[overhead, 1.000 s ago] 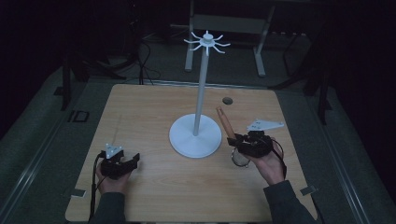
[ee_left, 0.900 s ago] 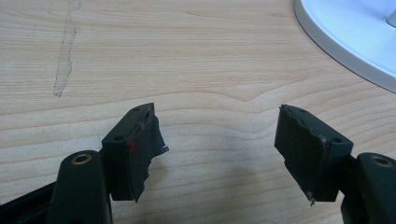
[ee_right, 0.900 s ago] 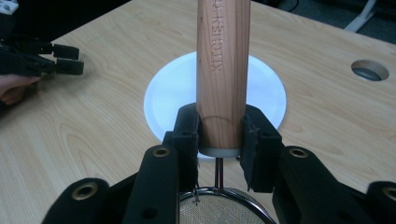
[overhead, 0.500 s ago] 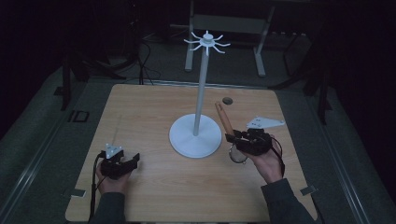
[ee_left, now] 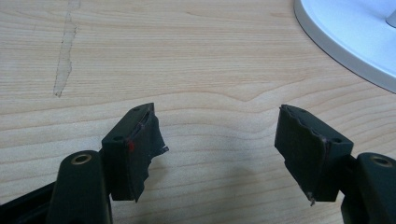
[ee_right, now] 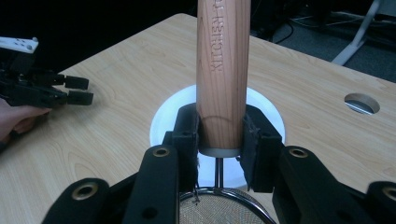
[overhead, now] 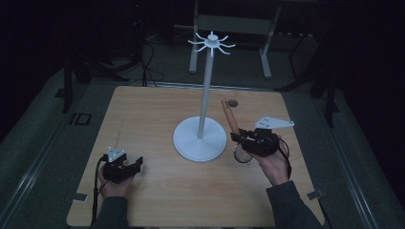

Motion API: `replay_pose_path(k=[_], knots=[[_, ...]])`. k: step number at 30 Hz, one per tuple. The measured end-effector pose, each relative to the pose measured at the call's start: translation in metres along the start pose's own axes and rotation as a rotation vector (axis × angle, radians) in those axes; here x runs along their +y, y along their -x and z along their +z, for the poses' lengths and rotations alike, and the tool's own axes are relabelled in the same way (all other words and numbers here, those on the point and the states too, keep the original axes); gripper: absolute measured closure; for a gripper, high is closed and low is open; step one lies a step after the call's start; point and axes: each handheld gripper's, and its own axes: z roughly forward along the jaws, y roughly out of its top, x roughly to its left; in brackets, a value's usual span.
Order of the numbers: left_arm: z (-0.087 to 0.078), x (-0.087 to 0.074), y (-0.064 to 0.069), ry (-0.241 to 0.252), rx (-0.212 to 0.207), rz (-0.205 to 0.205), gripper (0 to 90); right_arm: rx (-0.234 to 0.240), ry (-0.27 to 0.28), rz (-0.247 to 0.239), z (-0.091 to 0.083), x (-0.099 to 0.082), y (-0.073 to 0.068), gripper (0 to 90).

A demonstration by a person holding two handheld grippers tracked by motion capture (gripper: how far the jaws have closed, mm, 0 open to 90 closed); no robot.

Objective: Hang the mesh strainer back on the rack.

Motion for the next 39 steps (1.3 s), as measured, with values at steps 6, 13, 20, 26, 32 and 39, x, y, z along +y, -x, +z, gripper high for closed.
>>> replay_pose_path(k=[6,13,20,26,32,39], knots=[[0.0,0.0,0.0,-0.002,0.0,0.001,30.2,0.002,0.021,0.006,-0.001,0.003,0.0,69.8],[0.0,0.0,0.0,-0.001,-0.001,0.0,30.3,0.004,0.051,0.013,-0.002,0.008,-0.002,69.8],[0.0,0.0,0.0,-0.004,0.0,0.002,30.3,0.008,0.078,0.022,-0.003,0.013,-0.002,69.8],[0.0,0.0,0.0,-0.004,0.001,0.003,30.3,0.01,0.102,0.024,-0.005,0.019,-0.003,69.8],[0.0,0.0,0.0,-0.002,0.0,0.001,30.3,0.012,0.12,0.024,-0.006,0.025,-0.005,69.8],[0.0,0.0,0.0,-0.002,0.0,0.003,30.3,0.017,0.147,0.026,-0.007,0.031,-0.007,69.8]])
